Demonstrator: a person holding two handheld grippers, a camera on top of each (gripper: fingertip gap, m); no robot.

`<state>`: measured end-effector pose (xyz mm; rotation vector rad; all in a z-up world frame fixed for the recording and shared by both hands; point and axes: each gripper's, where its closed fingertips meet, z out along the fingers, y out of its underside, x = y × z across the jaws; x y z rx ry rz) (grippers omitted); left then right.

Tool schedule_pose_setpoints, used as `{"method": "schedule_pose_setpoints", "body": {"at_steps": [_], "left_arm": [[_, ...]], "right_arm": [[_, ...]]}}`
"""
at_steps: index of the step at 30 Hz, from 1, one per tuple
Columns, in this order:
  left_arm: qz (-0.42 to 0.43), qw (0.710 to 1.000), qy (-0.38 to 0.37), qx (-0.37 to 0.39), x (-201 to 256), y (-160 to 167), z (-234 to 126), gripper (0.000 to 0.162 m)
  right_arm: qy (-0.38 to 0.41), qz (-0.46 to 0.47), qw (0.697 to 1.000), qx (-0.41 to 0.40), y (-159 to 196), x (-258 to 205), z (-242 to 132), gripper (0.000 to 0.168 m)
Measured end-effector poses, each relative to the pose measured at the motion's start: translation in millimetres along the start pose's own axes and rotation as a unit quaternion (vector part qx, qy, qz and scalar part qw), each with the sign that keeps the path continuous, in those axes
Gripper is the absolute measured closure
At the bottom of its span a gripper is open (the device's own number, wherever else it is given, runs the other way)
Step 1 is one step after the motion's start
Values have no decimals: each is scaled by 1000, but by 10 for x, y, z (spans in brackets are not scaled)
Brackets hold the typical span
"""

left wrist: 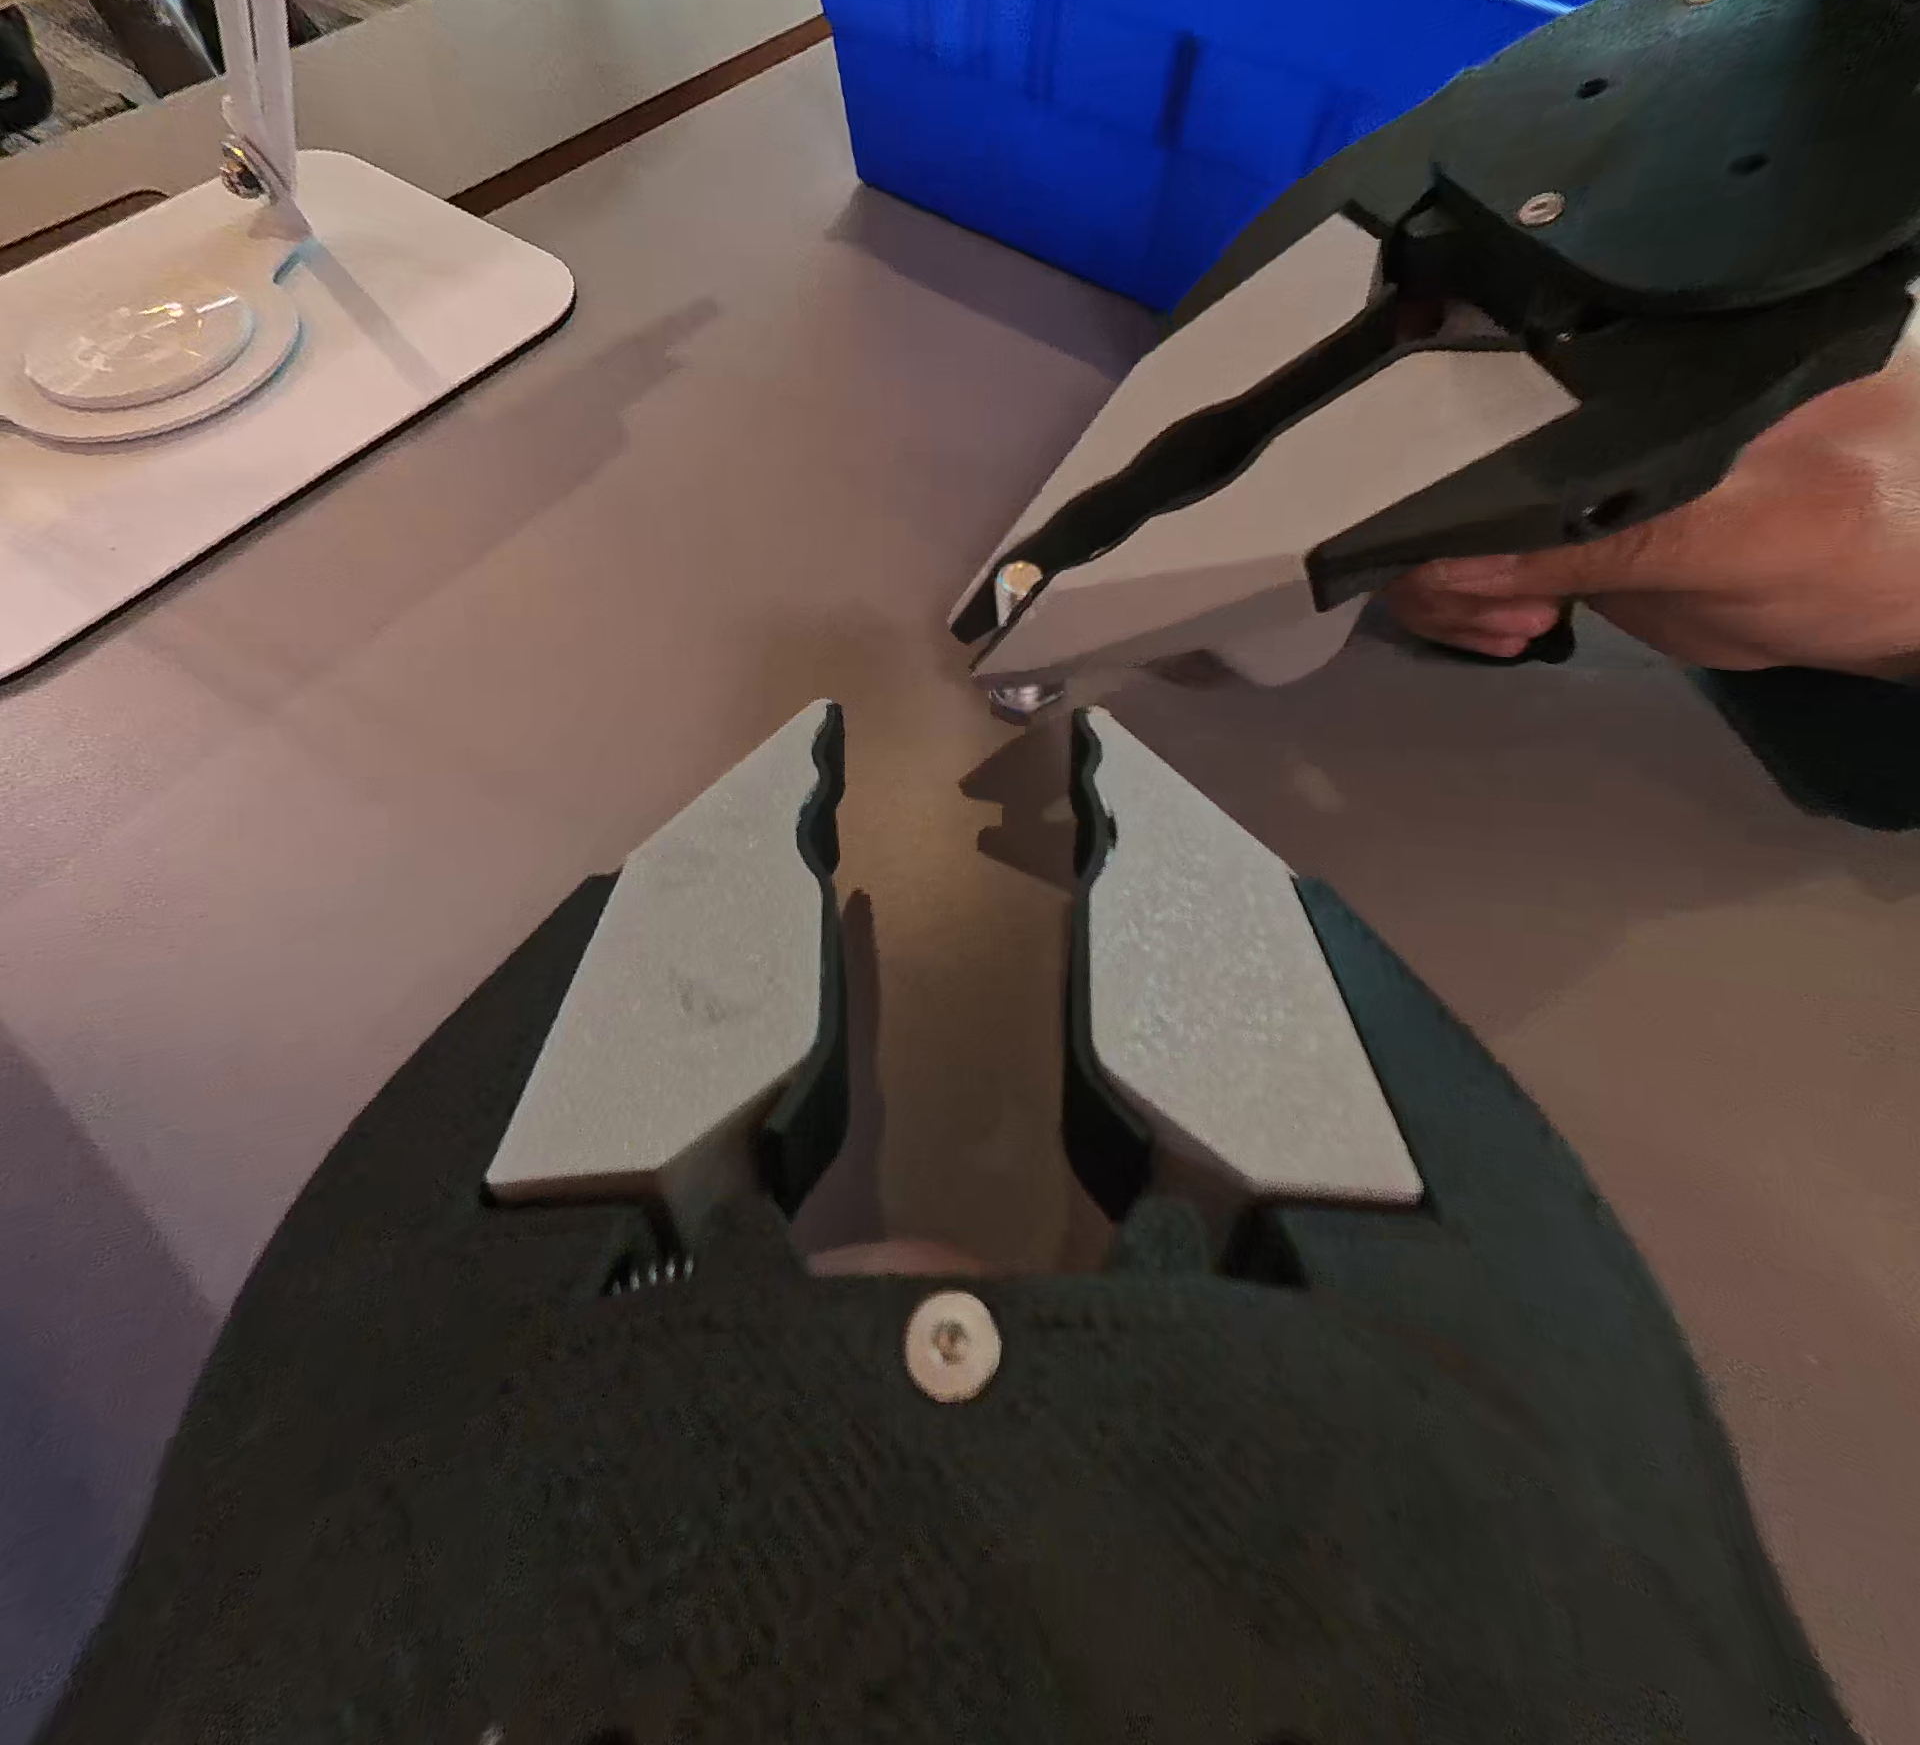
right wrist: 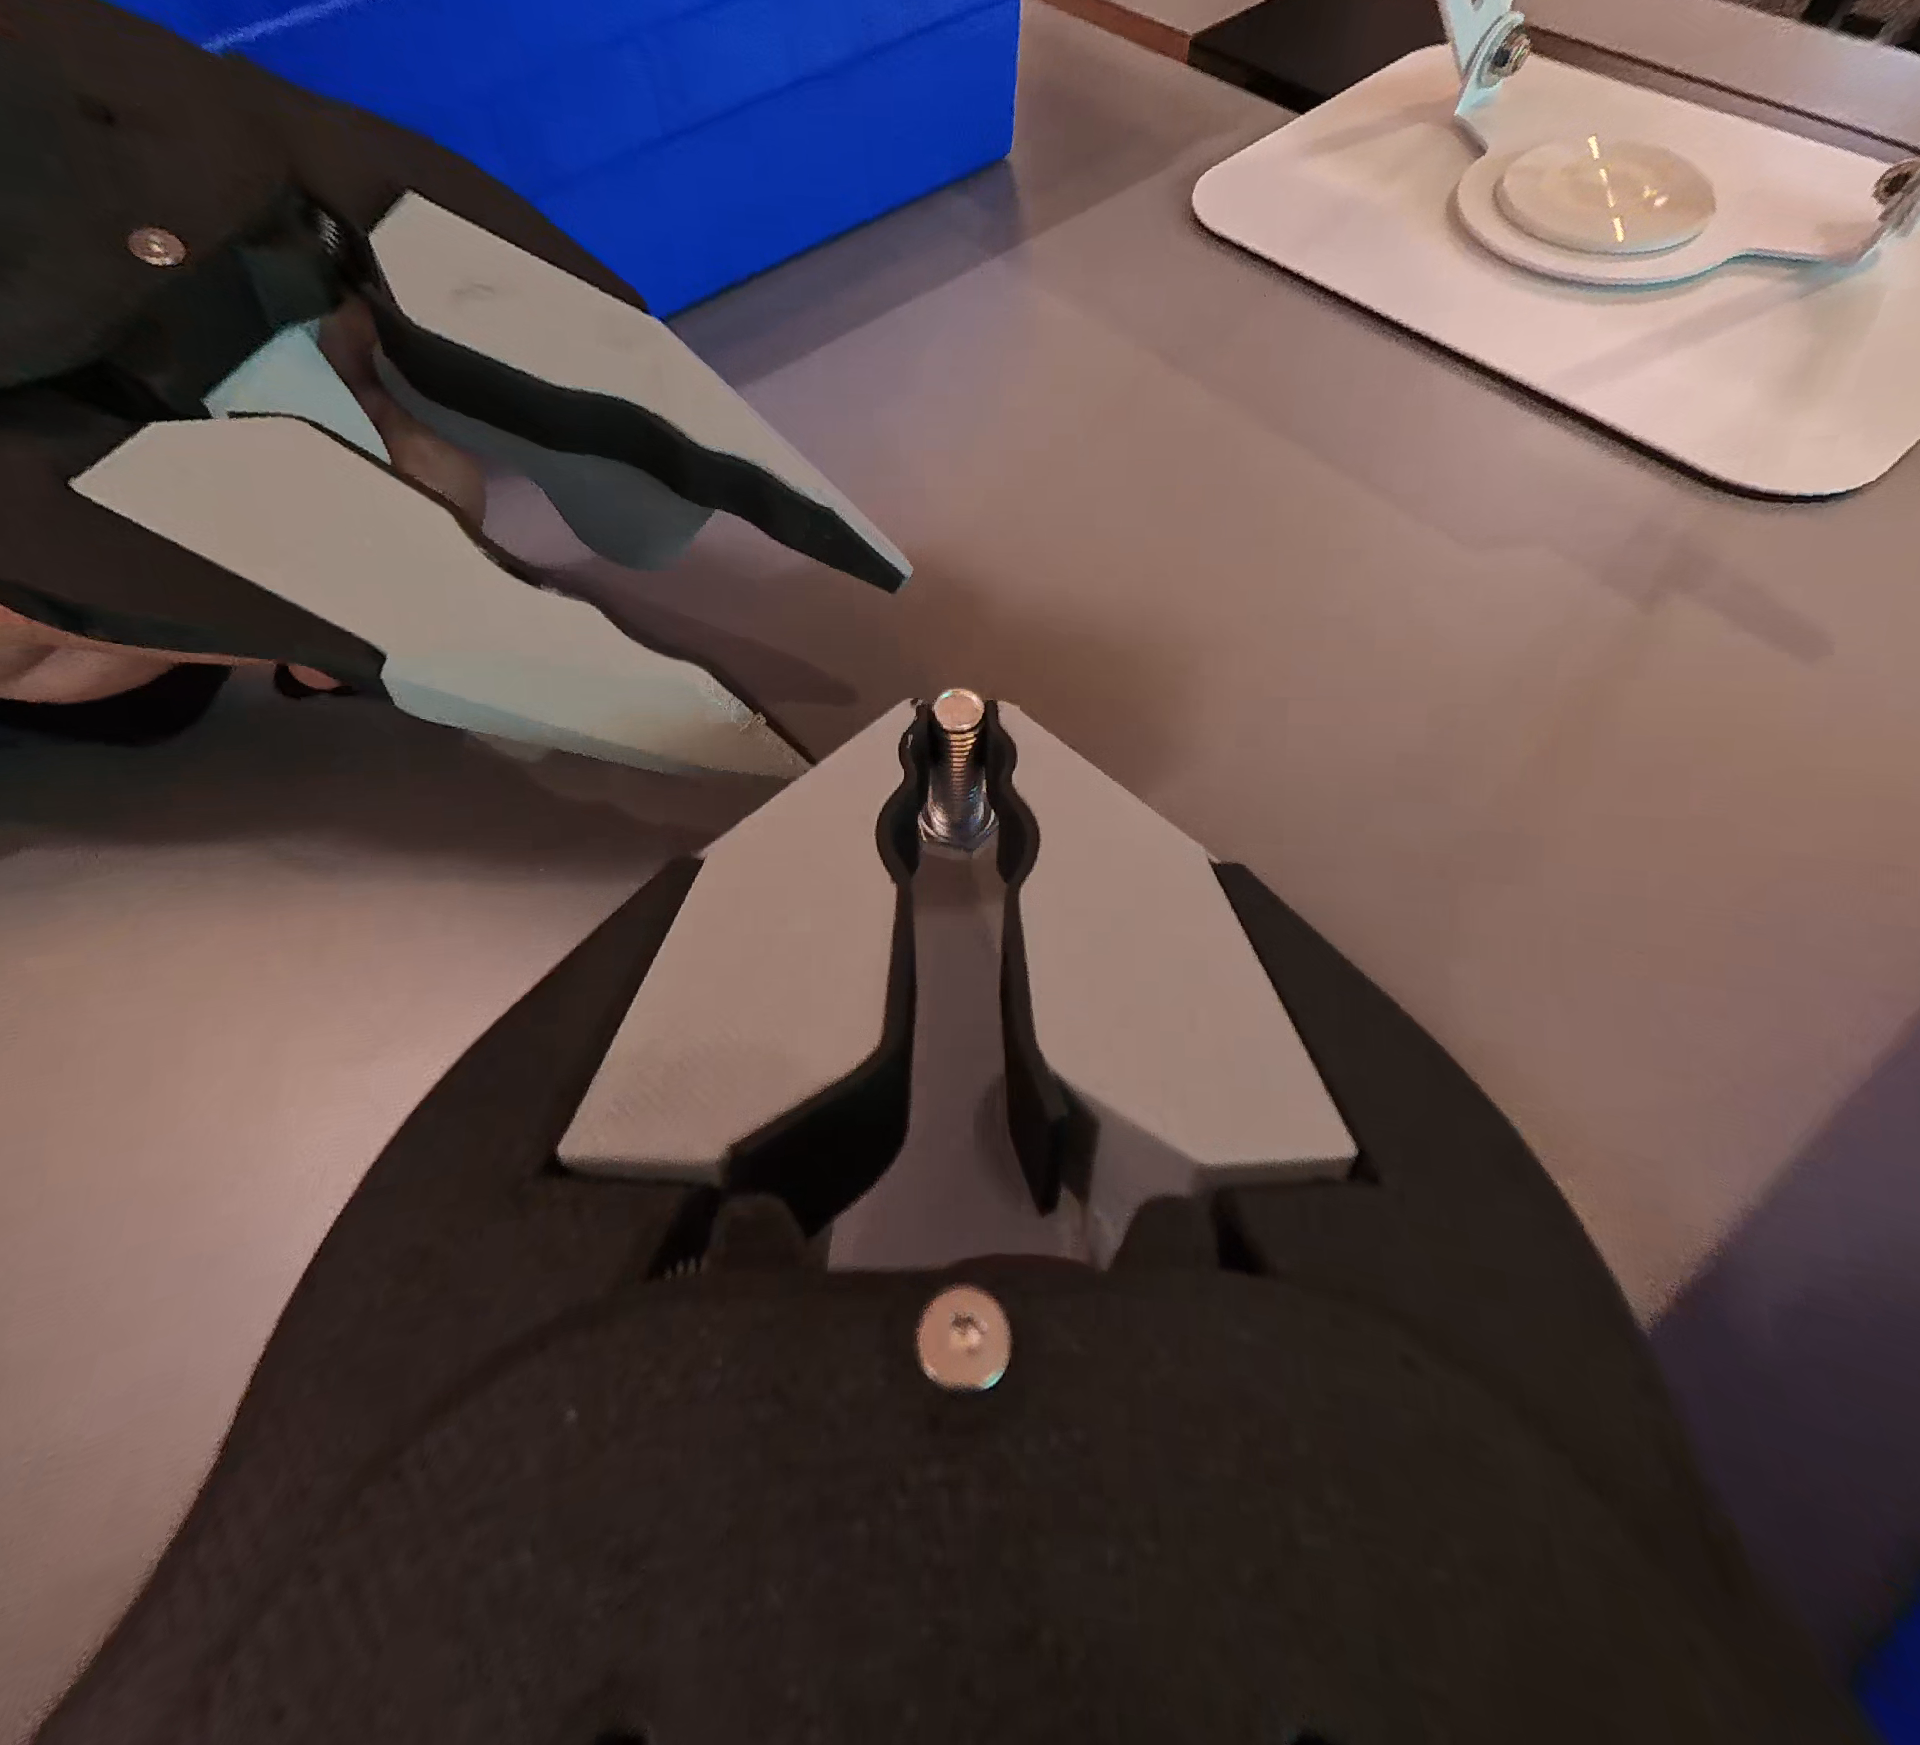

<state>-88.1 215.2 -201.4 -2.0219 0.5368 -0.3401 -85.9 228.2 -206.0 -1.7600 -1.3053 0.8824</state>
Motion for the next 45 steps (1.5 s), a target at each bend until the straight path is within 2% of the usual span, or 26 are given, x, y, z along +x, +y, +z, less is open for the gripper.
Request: {"method": "schedule_pose_setpoints", "body": {"at_steps": [4,13,19,22,31,32,39,45], "left_arm": [[8,1000,-4,-5,-3,21,8,121],[11,1000,-1,-12,15,52,25,121],[25,999,-9,-18,2,67,25,123],[24,999,-15,-18,-33,68,17,124],[8,999,-27,-19,-126,75,-8,125],[9,999,-26,-20,-123,80,-4,125],[40,999,-1,-37,16,141,52,128],[103,993,22,-52,207,200,93,132]], "right_arm": [[0,-10,1000,-23,74,-14,49,156],[8,-24,999,-25,79,-2,40,156],[16,-22,999,-30,10,11,-96,154],[8,-32,997,-72,101,-46,-143,148],[14,-51,981,-187,523,-77,-115,151],[14,-54,981,-185,521,-72,-116,161],[-12,-57,981,-184,467,-166,-162,162],[-34,-49,984,-167,369,-255,-211,162]]}}
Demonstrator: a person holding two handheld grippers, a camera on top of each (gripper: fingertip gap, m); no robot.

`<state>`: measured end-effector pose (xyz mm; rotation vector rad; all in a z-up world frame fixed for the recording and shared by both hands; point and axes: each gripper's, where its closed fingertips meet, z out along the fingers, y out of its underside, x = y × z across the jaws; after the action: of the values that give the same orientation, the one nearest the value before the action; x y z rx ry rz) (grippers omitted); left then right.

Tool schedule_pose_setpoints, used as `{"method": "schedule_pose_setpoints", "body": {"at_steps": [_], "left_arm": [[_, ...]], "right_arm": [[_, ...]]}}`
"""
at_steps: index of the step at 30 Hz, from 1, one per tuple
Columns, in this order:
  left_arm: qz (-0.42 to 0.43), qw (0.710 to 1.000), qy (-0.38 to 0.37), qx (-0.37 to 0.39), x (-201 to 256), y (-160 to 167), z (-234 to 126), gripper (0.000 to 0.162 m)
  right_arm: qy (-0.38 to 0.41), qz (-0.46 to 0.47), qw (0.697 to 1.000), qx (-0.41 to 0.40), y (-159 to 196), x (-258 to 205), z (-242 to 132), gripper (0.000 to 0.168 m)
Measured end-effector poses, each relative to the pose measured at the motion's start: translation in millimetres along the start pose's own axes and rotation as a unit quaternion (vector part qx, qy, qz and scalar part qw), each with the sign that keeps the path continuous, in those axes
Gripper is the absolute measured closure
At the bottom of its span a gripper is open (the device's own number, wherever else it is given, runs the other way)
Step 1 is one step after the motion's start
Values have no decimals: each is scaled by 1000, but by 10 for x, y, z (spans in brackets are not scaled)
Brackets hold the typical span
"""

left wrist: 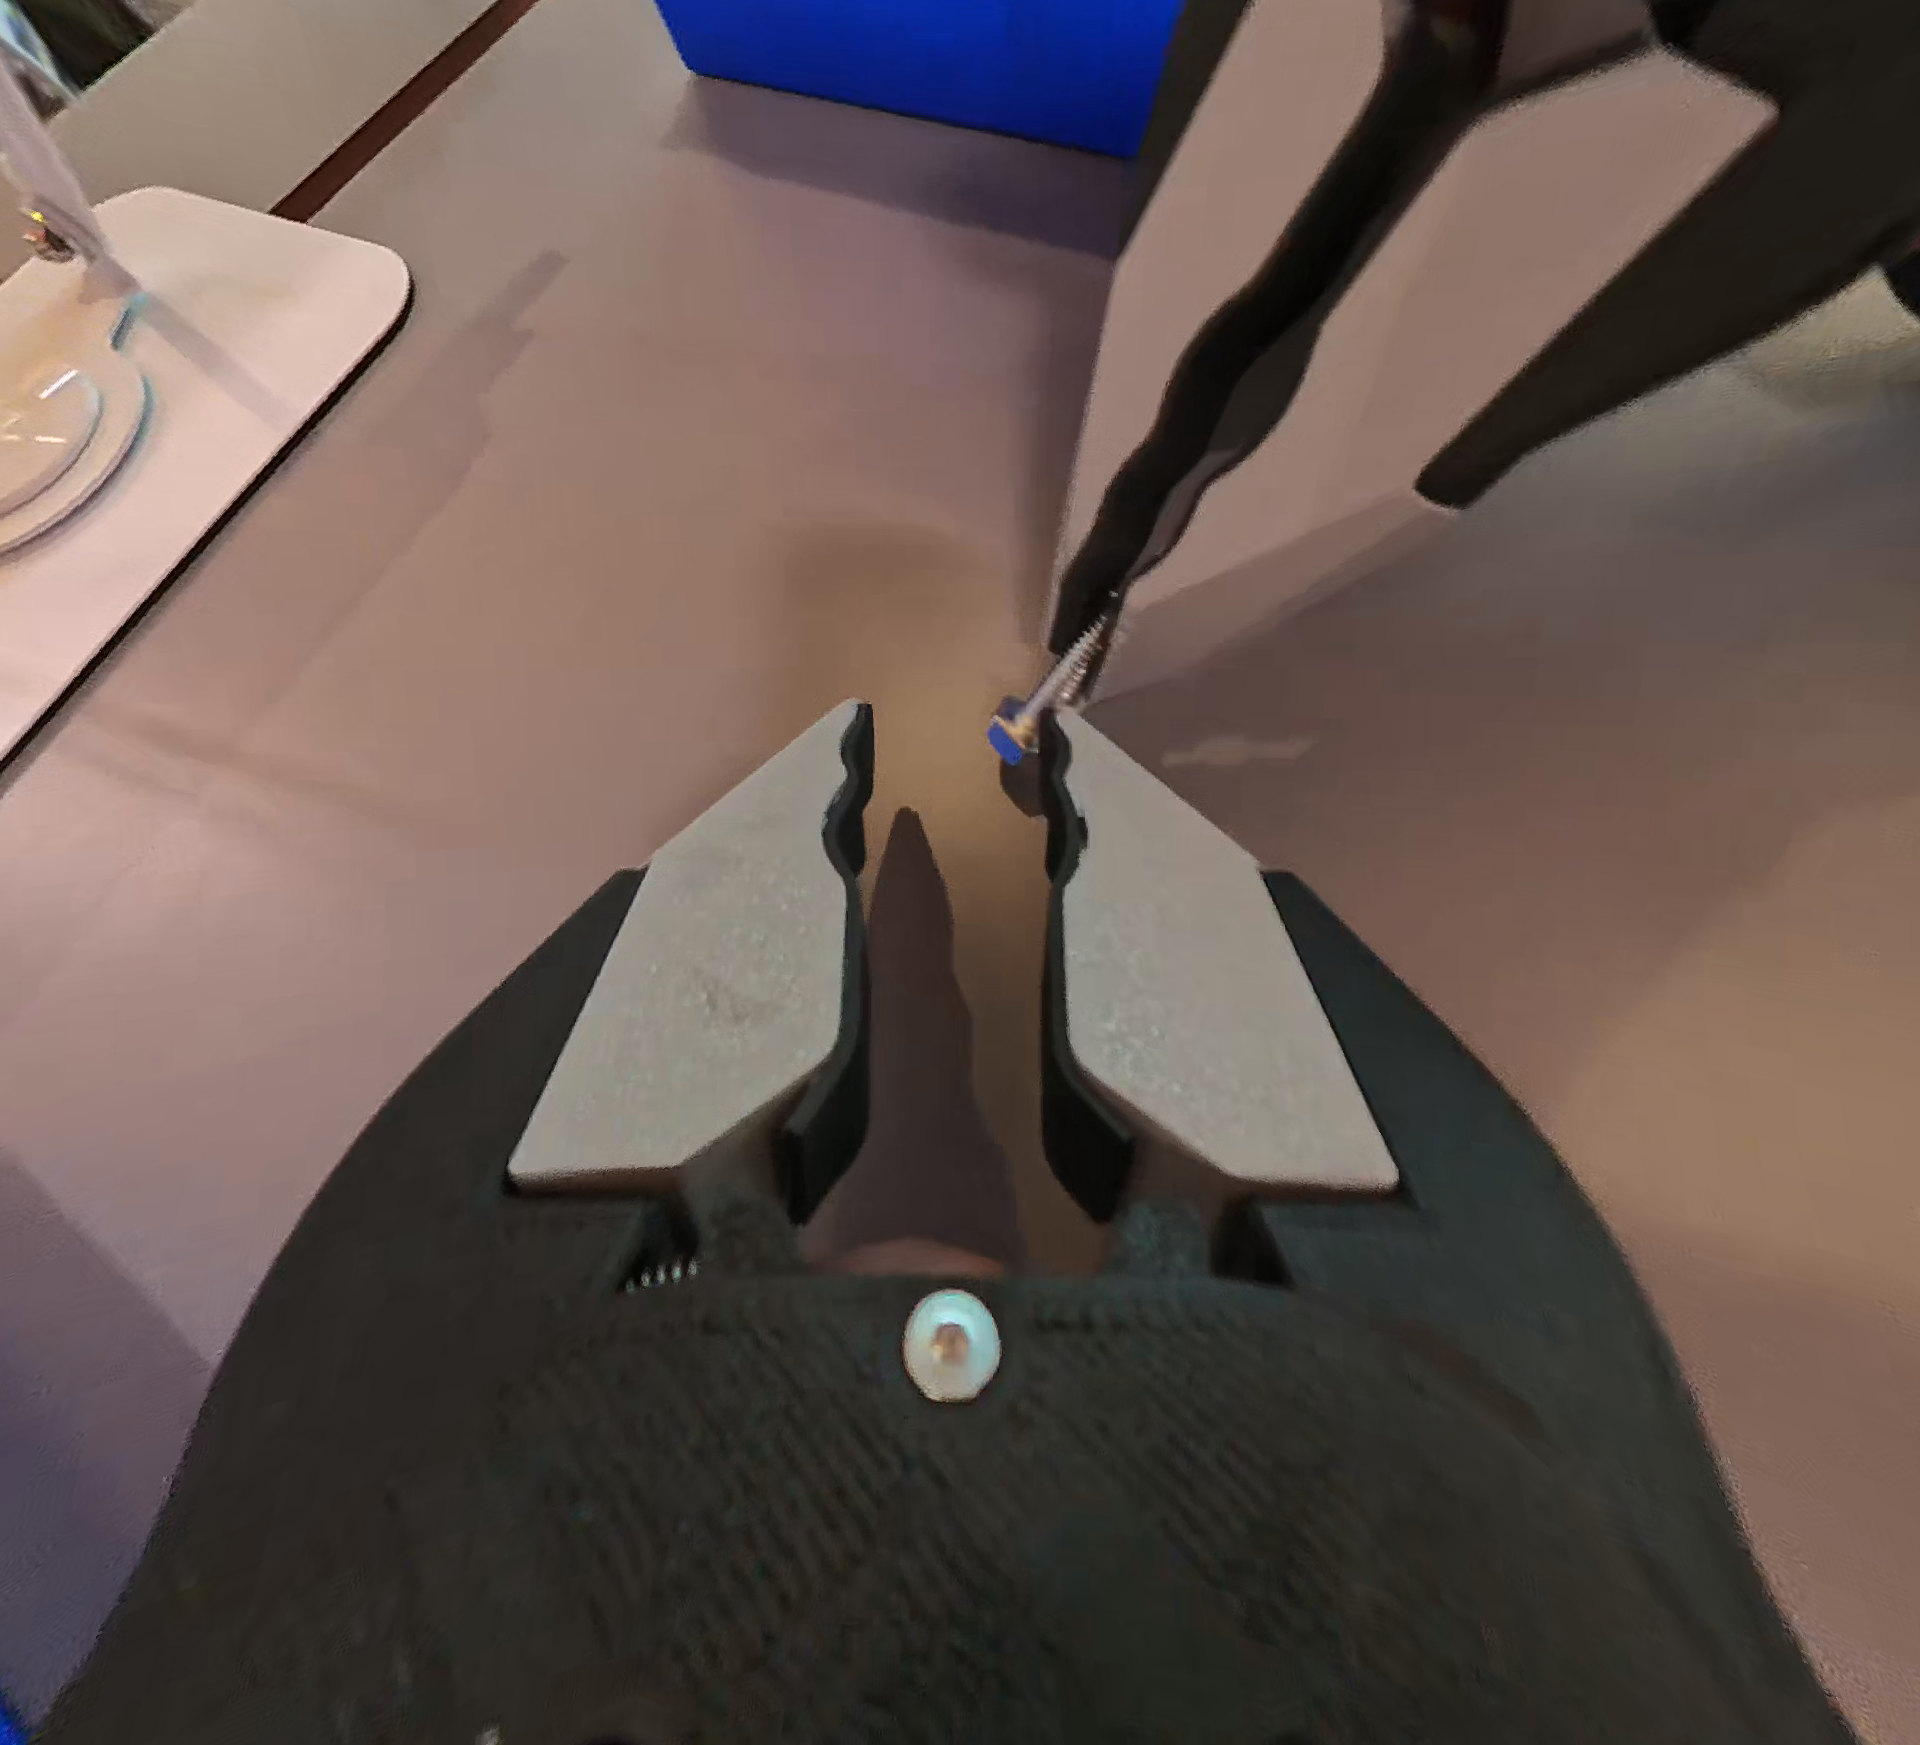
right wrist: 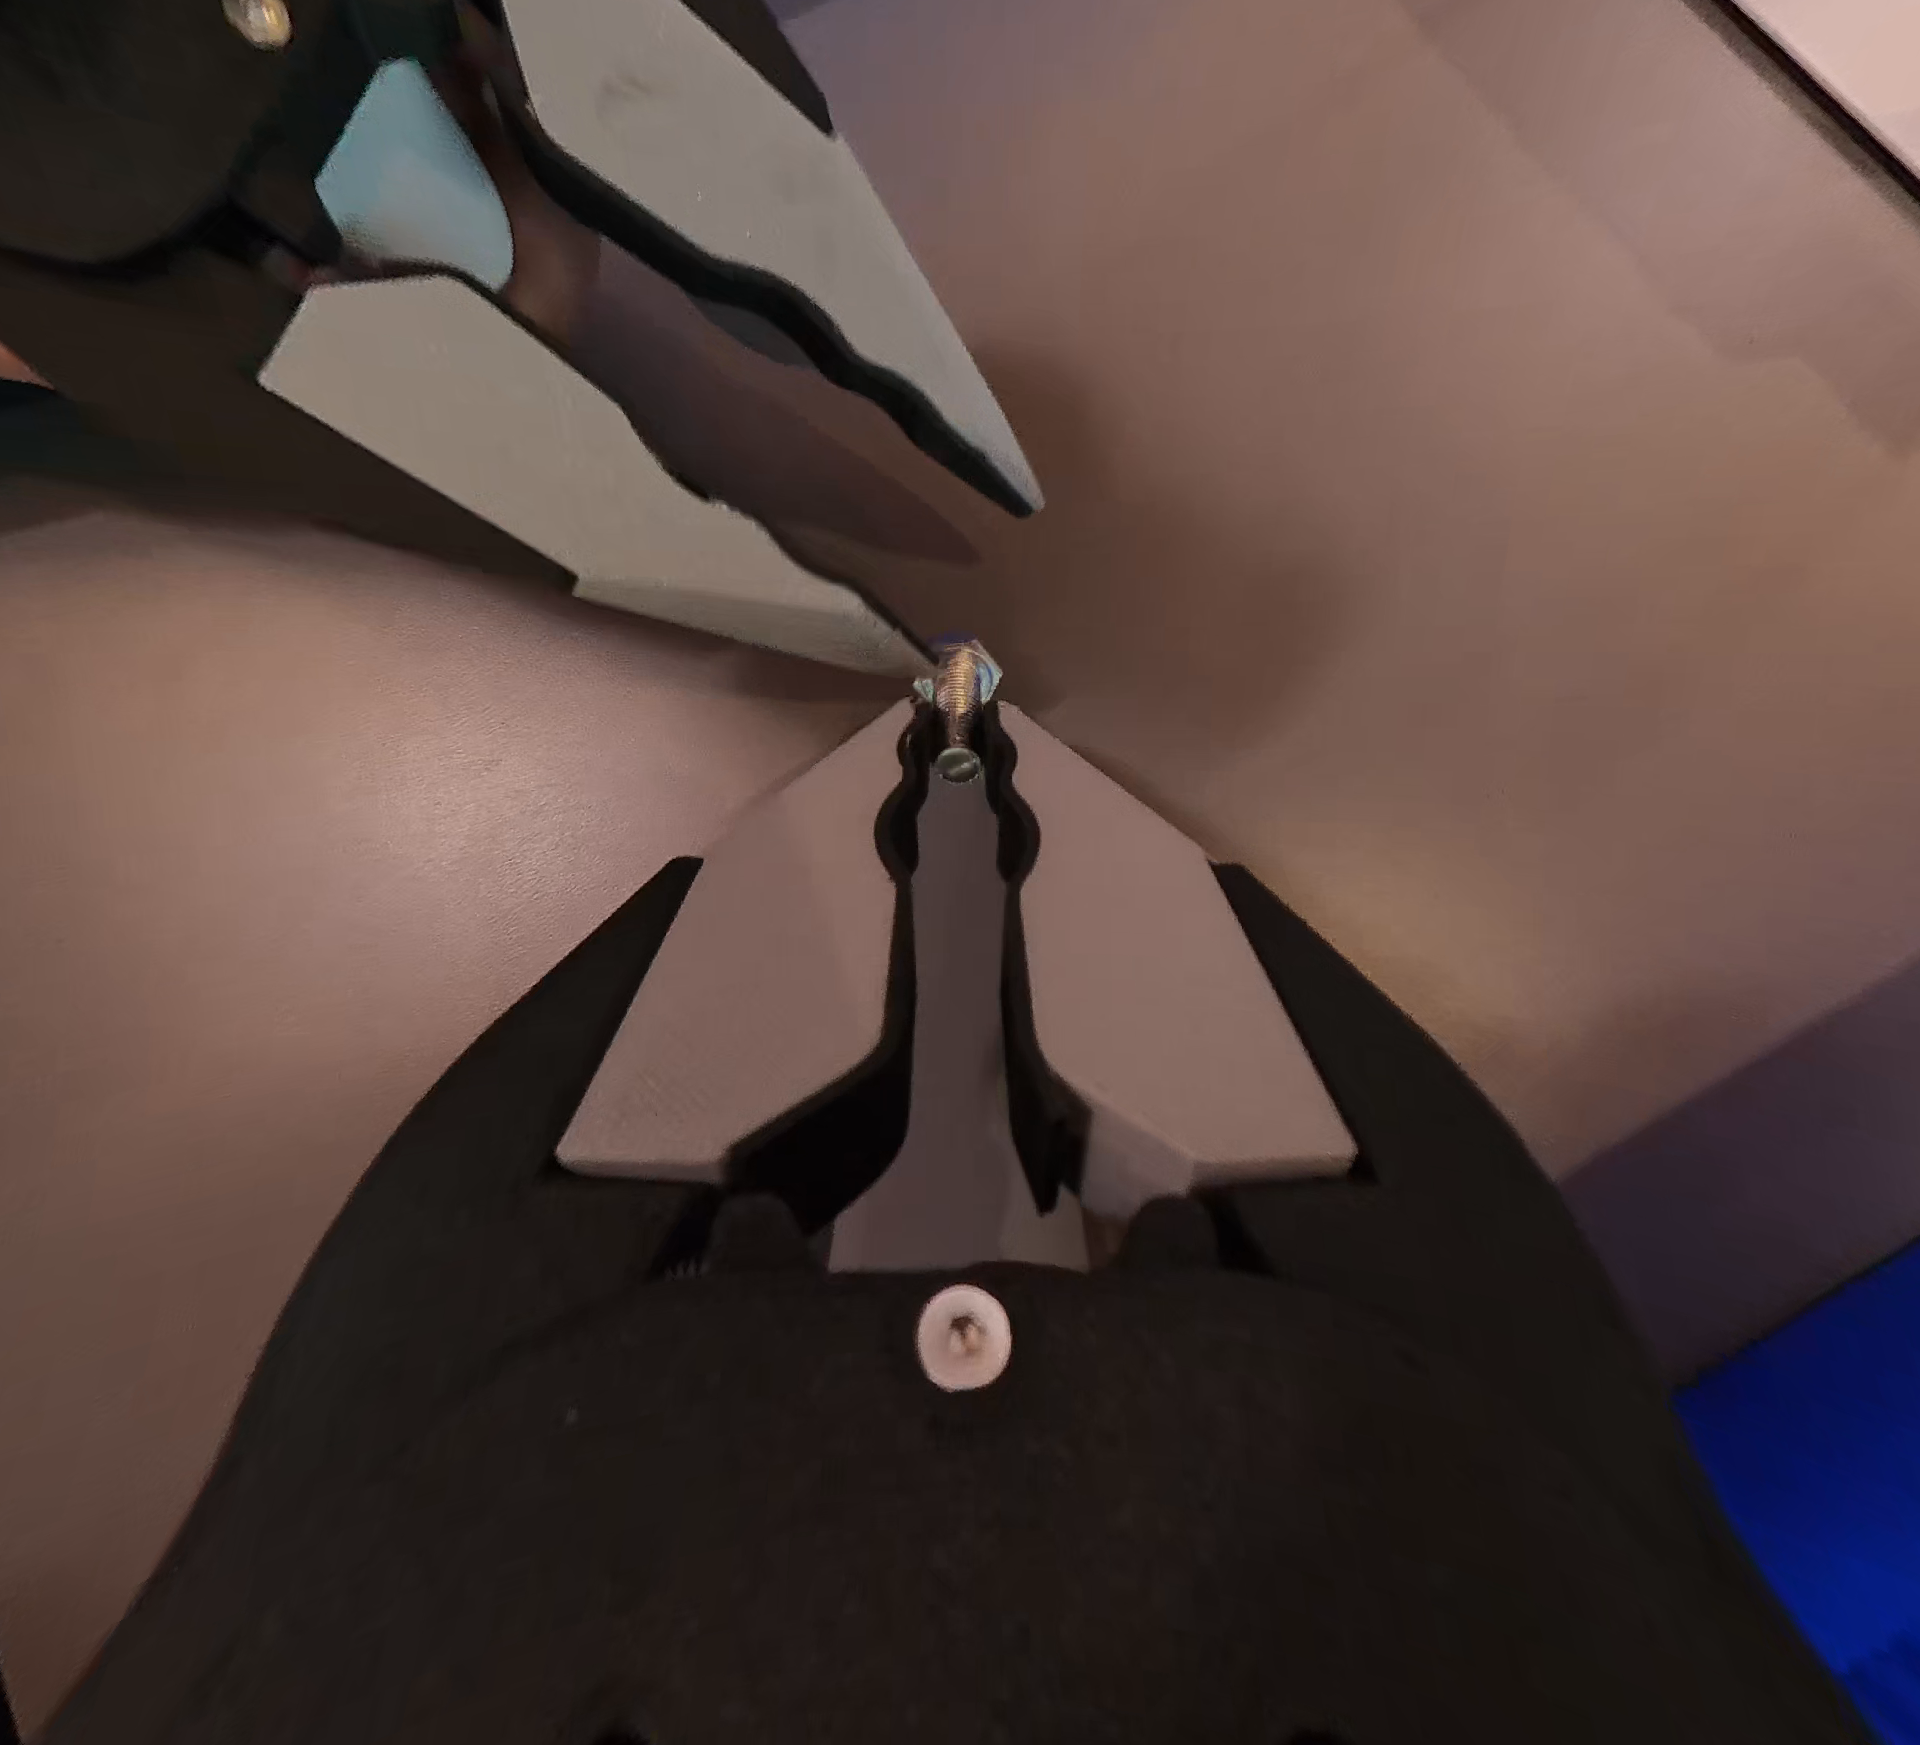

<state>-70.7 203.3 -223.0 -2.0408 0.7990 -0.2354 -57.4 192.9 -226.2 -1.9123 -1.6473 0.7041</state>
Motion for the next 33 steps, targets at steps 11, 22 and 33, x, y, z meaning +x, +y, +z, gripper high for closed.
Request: {"method": "schedule_pose_setpoints", "body": {"at_steps": [11,22,33], "left_arm": [[87,996,6,-3,220,-29,32,134],[94,996,-1,-1,182,-31,22,129],[98,995,9,2,248,-33,43,138]], "right_arm": [[-46,20,999,14,-46,-77,-87,162],[-61,34,997,17,-51,-86,-101,161],[-66,40,997,23,-75,-101,-105,161]]}}
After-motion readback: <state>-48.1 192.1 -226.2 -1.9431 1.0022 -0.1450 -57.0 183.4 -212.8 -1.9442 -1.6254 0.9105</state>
